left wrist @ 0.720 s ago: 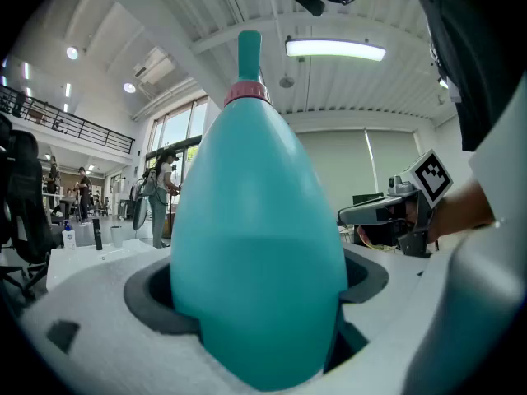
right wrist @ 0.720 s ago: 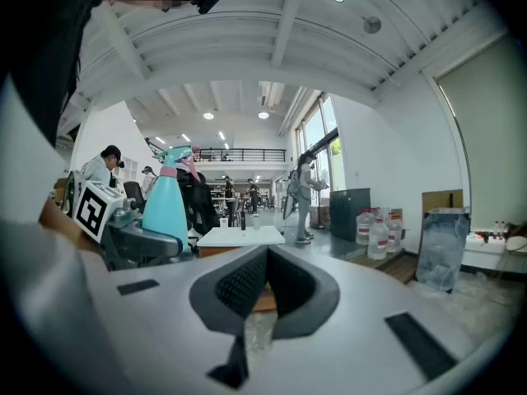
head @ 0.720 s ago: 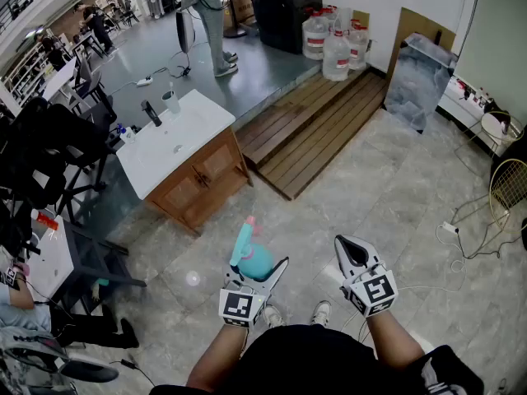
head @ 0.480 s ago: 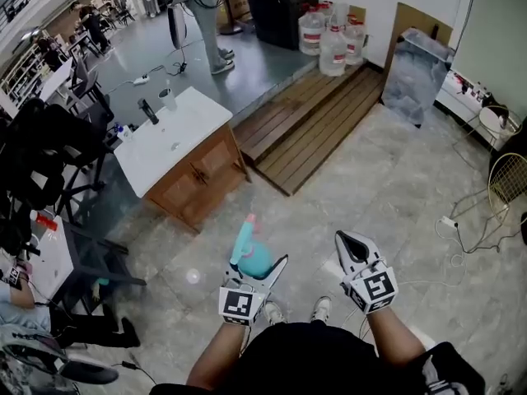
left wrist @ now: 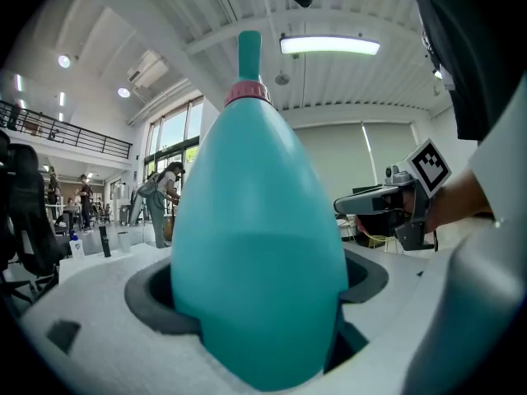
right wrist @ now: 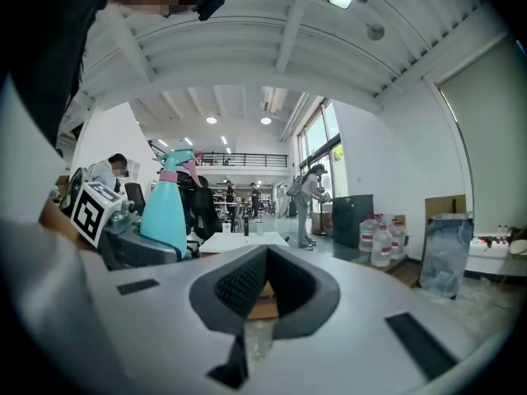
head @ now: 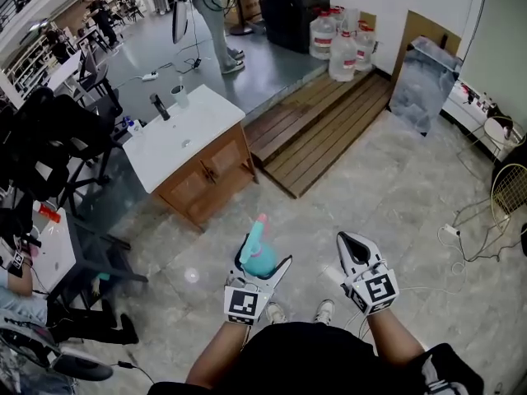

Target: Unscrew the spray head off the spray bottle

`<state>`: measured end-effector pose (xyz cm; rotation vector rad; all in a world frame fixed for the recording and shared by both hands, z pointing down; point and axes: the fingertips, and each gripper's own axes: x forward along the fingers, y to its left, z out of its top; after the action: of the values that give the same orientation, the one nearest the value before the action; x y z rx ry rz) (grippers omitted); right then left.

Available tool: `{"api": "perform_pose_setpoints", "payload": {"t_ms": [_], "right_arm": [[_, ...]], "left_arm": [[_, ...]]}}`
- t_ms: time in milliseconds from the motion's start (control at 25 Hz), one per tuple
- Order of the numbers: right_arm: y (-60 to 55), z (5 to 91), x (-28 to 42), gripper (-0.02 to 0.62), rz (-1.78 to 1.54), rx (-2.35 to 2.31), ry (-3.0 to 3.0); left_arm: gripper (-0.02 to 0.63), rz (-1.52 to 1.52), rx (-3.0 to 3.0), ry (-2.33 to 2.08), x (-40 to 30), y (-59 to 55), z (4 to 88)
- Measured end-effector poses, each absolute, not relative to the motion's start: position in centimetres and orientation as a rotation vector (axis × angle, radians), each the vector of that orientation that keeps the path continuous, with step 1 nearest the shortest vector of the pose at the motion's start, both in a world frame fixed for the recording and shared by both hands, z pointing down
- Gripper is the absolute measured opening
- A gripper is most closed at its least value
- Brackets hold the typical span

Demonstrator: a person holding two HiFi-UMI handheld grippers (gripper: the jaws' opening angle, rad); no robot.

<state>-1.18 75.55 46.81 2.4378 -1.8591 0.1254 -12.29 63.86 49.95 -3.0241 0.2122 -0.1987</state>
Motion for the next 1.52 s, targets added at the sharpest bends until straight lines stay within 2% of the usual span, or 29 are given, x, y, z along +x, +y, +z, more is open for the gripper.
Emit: {"api": "perform_pose_setpoints", "payload": {"t_ms": [400,760,1040,1520], "right_arm": [[68.8,47.7,-5.5,0.006,0.136,2.405,-1.91],[62.6,48.8,-8.0,0.006,0.178,2.325,-2.027],[56.3,48.6,-6.9,0.006,0.158,2.257,-2.119],[44.1,46.5,-1.3,0.006,0.128,2.127,-2.273]], "left_arm": [[0.471,-0.177,-3.027,0.193,-16.6,59.0,49.9],[0.471,-0.197,-3.01,0.392,-20.1,52.3,50.6],[0.471,-0.219,-3.017,0.494,-20.0,47.5,51.2],[0.471,-0.248,-2.994,0.694,-15.7,37.4,50.5]]}}
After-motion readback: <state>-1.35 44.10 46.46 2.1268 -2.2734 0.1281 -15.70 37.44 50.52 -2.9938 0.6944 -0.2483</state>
